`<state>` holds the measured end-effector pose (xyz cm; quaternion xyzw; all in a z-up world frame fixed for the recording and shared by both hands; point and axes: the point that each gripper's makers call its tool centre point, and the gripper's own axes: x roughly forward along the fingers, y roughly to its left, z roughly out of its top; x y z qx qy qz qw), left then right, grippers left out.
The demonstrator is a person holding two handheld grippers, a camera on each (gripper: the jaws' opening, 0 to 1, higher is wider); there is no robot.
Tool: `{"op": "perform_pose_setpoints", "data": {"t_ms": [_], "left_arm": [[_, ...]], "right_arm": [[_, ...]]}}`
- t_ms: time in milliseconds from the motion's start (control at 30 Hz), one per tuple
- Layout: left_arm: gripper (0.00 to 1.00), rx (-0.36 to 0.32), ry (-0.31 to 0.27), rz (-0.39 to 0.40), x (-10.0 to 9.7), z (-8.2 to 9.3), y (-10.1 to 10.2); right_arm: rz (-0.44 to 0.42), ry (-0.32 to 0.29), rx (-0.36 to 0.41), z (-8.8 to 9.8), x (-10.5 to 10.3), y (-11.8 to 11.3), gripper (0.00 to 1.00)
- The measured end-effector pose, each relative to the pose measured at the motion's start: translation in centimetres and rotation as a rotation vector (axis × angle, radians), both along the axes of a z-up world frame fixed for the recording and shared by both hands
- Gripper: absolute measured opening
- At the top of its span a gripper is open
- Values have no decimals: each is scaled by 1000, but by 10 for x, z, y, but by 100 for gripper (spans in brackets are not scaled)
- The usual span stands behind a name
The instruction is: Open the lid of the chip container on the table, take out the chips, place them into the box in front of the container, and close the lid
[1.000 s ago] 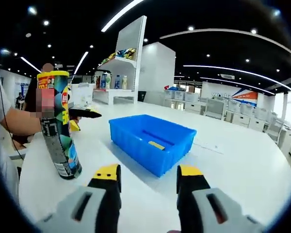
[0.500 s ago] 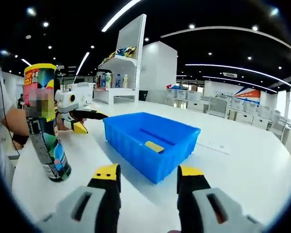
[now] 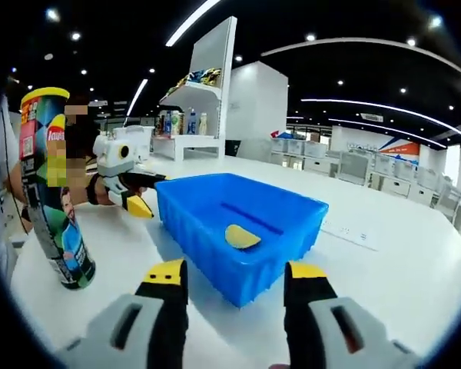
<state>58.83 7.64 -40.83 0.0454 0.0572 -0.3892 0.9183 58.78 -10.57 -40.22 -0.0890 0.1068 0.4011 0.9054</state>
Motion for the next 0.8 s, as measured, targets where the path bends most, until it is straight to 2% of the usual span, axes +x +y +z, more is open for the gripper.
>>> {"op": "perform_pose_setpoints", "data": {"t_ms": [100,167,333,433,533,600,667,800], "left_arm": [[71,-1,-1,-5,2,0,-3],[71,-2,2,-12,4,0,-6],[70,-9,4,-18,7,-1,-11],[66,-1,-2,-12,9,-3,-11],[65,-13,7,-10,10,-3,-12],[61,-7,8,-14,9,-3,-14],[57,23,-4,-17,9,-6,-15],[54,25,-9,-10,11,-6,-12]], "right_arm": [[2,8,13,-2,4,3,53],[14,47,80,-1,4,8,54],[10,34,55,-5,12,9,55],[40,27,47,-7,9,17,56],[37,29,44,-11,11,20,59],[8,52,80,-12,14,17,55],[1,50,65,-15,15,16,50],[-5,43,14,-20,12,16,44]]}}
